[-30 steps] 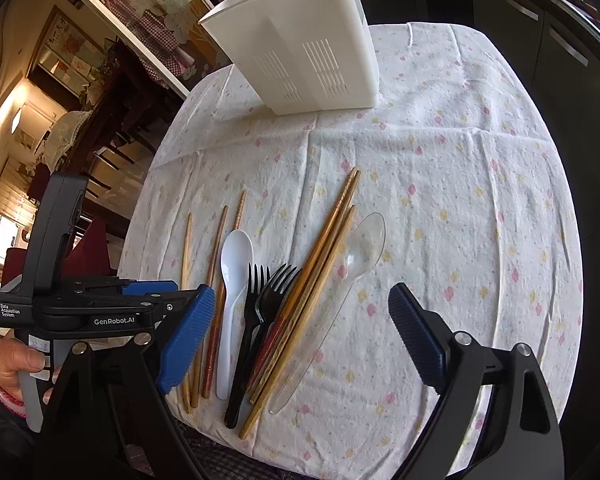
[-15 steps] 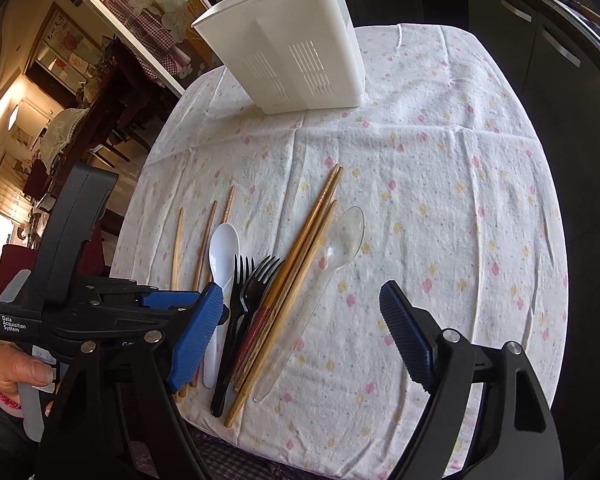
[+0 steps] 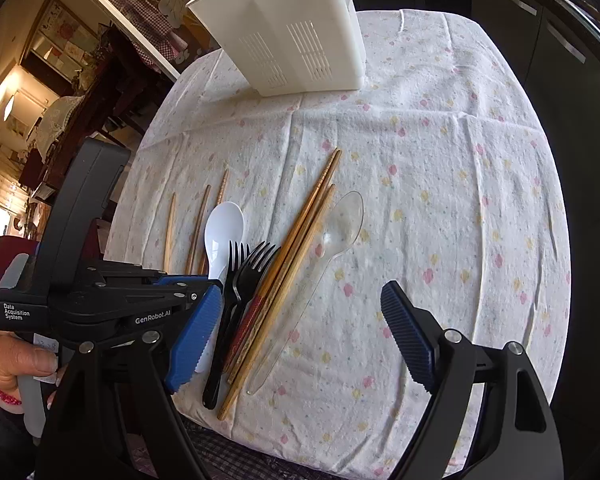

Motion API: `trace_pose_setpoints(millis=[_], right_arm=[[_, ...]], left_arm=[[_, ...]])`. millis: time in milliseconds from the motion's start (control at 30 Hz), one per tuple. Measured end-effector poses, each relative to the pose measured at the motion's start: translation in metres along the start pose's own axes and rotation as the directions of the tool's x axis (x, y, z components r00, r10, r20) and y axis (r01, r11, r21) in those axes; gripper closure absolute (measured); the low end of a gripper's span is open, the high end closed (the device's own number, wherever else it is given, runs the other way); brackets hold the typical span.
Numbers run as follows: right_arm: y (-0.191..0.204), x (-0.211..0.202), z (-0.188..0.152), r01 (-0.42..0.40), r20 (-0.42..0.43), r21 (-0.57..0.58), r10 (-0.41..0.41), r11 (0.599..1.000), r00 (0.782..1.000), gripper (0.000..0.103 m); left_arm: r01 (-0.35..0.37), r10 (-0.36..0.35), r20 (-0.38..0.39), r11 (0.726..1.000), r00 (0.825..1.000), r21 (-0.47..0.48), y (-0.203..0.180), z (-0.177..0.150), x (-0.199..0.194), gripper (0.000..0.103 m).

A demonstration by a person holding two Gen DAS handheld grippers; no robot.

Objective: Organize utensils
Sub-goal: 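Lower the left gripper onto the white plastic spoon and close it, then grasp the clear plastic spoon with the right gripper while the left gripper lifts the white spoon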

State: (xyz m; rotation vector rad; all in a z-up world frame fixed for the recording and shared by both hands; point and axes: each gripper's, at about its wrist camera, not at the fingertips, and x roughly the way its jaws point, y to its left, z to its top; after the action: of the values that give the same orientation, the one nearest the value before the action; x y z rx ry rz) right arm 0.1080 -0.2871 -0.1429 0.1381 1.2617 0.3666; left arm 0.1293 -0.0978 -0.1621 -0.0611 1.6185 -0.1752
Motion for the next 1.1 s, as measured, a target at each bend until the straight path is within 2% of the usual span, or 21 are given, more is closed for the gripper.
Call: trace_pose_setpoints(millis=[67, 167, 233, 300, 400, 533, 733, 900, 967, 1100], right_arm=[[-0.002, 0.009, 0.004, 0.027, -0.049, 0.005, -0.027, 1.0, 0.998, 0.025], [-0.006, 0.021, 0.011, 0.061, -0.123, 0.028, -0.057, 0.998, 0.991, 0.042], [-0.009, 0.029, 0.015, 0.113, -0.163, 0.026, -0.107, 0.993, 0.981, 0.056], [-0.009, 0.036, 0.018, 0.152, -0.194, 0.018, -0.146, 0.988, 0.97, 0.058], [-0.01, 0.046, 0.022, 0.17, -0.235, 0.026, -0.159, 0.985, 0.959, 0.061], [-0.012, 0.051, 0.03, 0.168, -0.24, 0.072, -0.146, 0.983, 0.96, 0.071], [-0.006, 0.07, 0.039, 0.178, -0.289, 0.122, -0.137, 0.976, 0.948, 0.074], [0.008, 0.075, 0.038, 0.239, -0.279, 0.097, -0.204, 0.966, 0.938, 0.076], [0.016, 0.079, 0.036, 0.283, -0.269, 0.063, -0.256, 0.957, 0.928, 0.084], [0.021, 0.081, 0.033, 0.292, -0.257, 0.038, -0.273, 0.956, 0.927, 0.092]], left_arm=[[-0.018, 0.018, 0.008, 1.0, 1.0, 0.004, 0.006, 0.004, -0.003, 0.095], [-0.028, 0.028, 0.009, 1.0, 1.0, 0.006, 0.01, 0.009, -0.004, 0.094], [-0.035, 0.034, 0.008, 0.999, 0.999, 0.007, 0.01, 0.012, -0.005, 0.094], [-0.037, 0.037, 0.005, 0.999, 0.999, 0.01, 0.008, 0.014, -0.007, 0.094], [-0.036, 0.036, 0.003, 0.999, 0.999, 0.01, 0.011, 0.016, -0.005, 0.094], [-0.03, 0.03, 0.005, 0.999, 1.0, 0.014, 0.021, 0.013, -0.003, 0.094], [-0.033, 0.033, 0.008, 0.999, 0.999, 0.031, 0.026, 0.01, -0.004, 0.094], [-0.037, 0.037, 0.011, 0.999, 0.999, 0.03, 0.016, 0.012, -0.003, 0.094], [-0.033, 0.033, 0.013, 0.999, 0.999, 0.033, 0.013, 0.012, -0.003, 0.094], [-0.015, 0.014, 0.018, 0.999, 1.0, 0.032, 0.015, 0.01, -0.004, 0.094]])
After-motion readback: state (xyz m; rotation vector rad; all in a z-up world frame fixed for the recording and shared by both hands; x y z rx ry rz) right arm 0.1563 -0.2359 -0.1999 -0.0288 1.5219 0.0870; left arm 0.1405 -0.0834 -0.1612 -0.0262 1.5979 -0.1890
